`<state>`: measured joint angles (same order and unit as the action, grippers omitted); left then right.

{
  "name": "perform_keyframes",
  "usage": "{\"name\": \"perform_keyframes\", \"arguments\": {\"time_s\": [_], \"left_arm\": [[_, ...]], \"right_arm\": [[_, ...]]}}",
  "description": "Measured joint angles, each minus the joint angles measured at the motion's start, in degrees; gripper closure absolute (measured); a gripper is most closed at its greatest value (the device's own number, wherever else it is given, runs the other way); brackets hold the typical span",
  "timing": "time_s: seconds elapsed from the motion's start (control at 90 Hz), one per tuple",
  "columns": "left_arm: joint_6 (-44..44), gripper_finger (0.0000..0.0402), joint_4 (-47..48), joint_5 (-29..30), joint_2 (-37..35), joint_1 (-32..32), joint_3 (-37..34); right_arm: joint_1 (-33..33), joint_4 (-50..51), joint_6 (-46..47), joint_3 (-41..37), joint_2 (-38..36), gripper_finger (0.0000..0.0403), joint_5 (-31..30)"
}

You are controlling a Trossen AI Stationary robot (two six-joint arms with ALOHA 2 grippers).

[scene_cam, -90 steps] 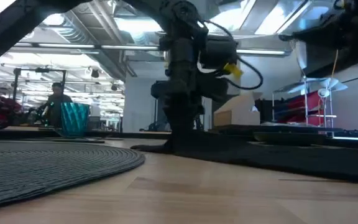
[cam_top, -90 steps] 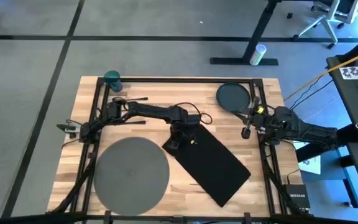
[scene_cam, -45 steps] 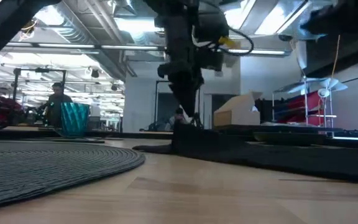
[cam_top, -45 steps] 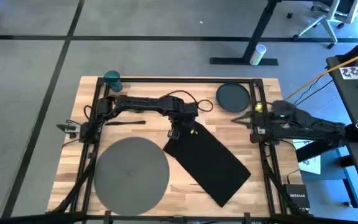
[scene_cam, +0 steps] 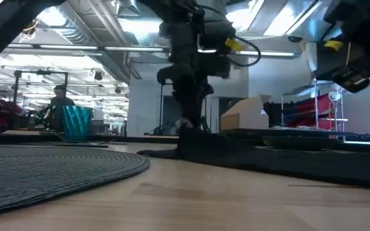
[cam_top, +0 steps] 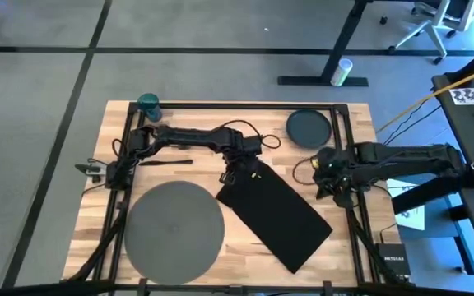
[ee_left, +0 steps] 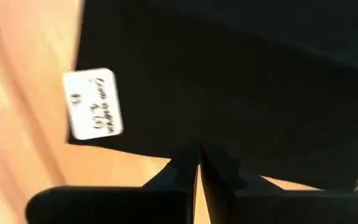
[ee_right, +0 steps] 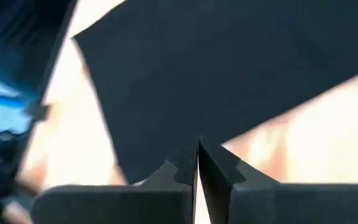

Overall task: Set table place
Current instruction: Fold the black table napkin

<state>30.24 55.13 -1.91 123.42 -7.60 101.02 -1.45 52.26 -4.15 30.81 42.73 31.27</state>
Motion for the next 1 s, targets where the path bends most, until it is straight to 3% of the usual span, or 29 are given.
{"name": "perform_keyframes", "arguments": {"time_s": [0.178, 0.511, 0.778, 1.0], "left_arm": [[0.01, 0.0402, -4.69, -0.04, 0.09, 0.20, -5.40], [-2.41, 0.0402, -8.44, -0.25, -0.51, 0.15, -11.45], [-4.41, 0.0402, -6.73, -0.25, -0.87, -0.02, -12.47], [-6.53, 0.0402, -2.28, 0.04, -2.10, -0.04, -12.74]], "right_arm": [[-10.04, -3.78, 10.49, -1.24, 3.71, 0.0403, 1.34], [-24.81, -25.23, 27.44, -4.84, 13.25, 0.0403, 1.22], [-30.88, -30.65, 30.91, -5.88, 25.55, 0.0403, 0.75], [-31.72, -30.68, 30.88, -5.92, 31.60, 0.0403, 0.60]]}}
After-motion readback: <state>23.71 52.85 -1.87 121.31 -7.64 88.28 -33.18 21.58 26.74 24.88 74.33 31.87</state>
